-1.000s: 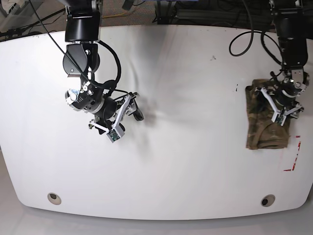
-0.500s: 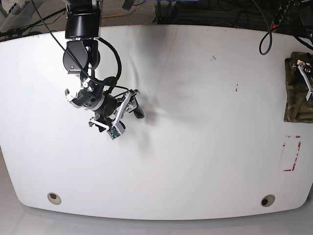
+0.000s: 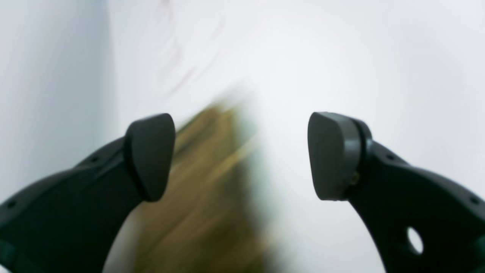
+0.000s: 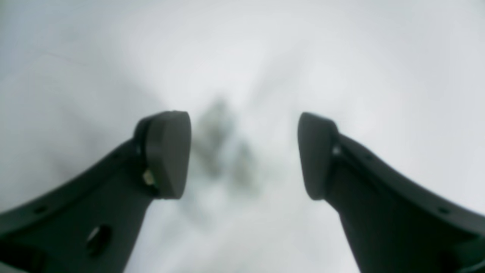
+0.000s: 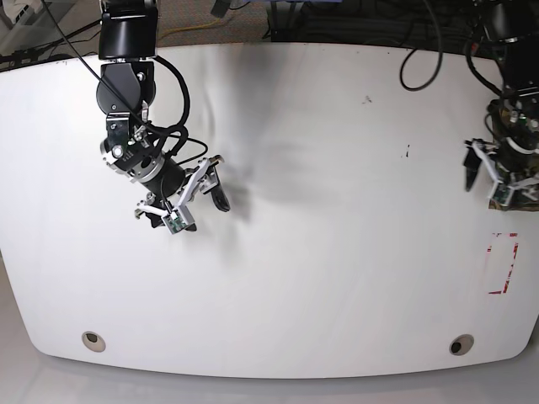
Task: Fold the T-shirt properly
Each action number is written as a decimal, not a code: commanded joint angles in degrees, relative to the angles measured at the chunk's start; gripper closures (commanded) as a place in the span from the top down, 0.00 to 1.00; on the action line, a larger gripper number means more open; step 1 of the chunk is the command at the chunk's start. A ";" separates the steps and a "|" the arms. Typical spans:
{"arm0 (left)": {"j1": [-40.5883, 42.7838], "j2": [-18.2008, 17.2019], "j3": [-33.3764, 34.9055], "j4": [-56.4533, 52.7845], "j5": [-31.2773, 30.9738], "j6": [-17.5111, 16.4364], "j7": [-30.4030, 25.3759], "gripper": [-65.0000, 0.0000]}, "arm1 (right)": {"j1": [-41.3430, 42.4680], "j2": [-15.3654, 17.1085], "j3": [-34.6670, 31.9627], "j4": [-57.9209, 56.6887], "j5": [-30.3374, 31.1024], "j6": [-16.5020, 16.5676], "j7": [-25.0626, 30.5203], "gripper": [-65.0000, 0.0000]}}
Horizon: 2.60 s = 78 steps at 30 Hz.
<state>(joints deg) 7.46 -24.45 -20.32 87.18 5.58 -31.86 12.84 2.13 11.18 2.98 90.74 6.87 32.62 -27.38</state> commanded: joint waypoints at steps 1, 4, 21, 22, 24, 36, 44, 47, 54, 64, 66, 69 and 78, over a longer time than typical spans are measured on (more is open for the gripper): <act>-1.00 -0.39 4.10 -1.42 -0.79 7.46 -7.26 0.78 | 0.29 0.38 0.14 -2.08 -4.54 -2.07 8.96 0.64; -1.09 2.60 10.07 -4.06 -0.71 15.72 -14.64 0.78 | -0.77 0.73 0.40 -5.95 -9.91 -5.15 20.21 0.64; 16.49 15.08 16.23 8.60 -0.44 24.16 -20.97 0.78 | -16.86 1.08 11.39 -2.61 -4.98 -7.87 32.69 0.64; 18.25 15.70 15.88 9.48 -0.44 24.16 -20.97 0.78 | -18.09 1.08 11.39 -2.34 -4.10 -7.96 32.69 0.64; 21.77 16.58 15.88 11.42 -0.44 24.16 -20.97 0.78 | -20.55 1.08 11.48 -0.67 -3.67 -7.96 32.69 0.64; 39.44 17.19 16.23 23.55 -0.88 24.16 -6.29 0.78 | -42.18 -0.94 12.36 8.21 -0.41 -8.05 32.96 0.64; 50.87 17.19 16.32 26.01 -0.97 24.16 -6.29 0.78 | -57.03 -1.38 14.55 10.14 8.64 -7.70 33.13 0.64; 53.77 17.19 16.14 25.75 -0.97 24.16 -6.29 0.78 | -61.87 -1.38 14.47 9.70 9.87 -7.70 33.13 0.64; 60.36 19.57 16.23 22.32 -0.97 24.16 -6.20 0.78 | -69.69 -1.11 11.83 5.83 9.70 -7.61 33.13 0.64; 51.57 21.59 17.55 -1.68 -0.88 24.25 -6.38 0.78 | -56.86 3.28 3.57 -21.60 9.52 -8.14 33.13 0.64; 47.26 21.59 17.63 -8.01 -0.62 24.25 -6.38 0.78 | -51.67 3.55 1.54 -28.10 9.52 -8.14 33.13 0.64; 41.81 21.50 17.55 -15.75 -0.62 24.25 -6.47 0.78 | -46.04 3.55 0.05 -36.63 9.52 -8.14 33.13 0.64; 28.89 21.50 17.20 -36.32 -0.79 26.36 -9.46 0.78 | -31.63 3.37 -0.48 -55.00 9.52 -8.05 32.78 0.64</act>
<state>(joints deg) 36.86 -3.03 -3.09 54.15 4.89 -6.90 3.81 -29.78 14.17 2.46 37.54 16.01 23.94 5.30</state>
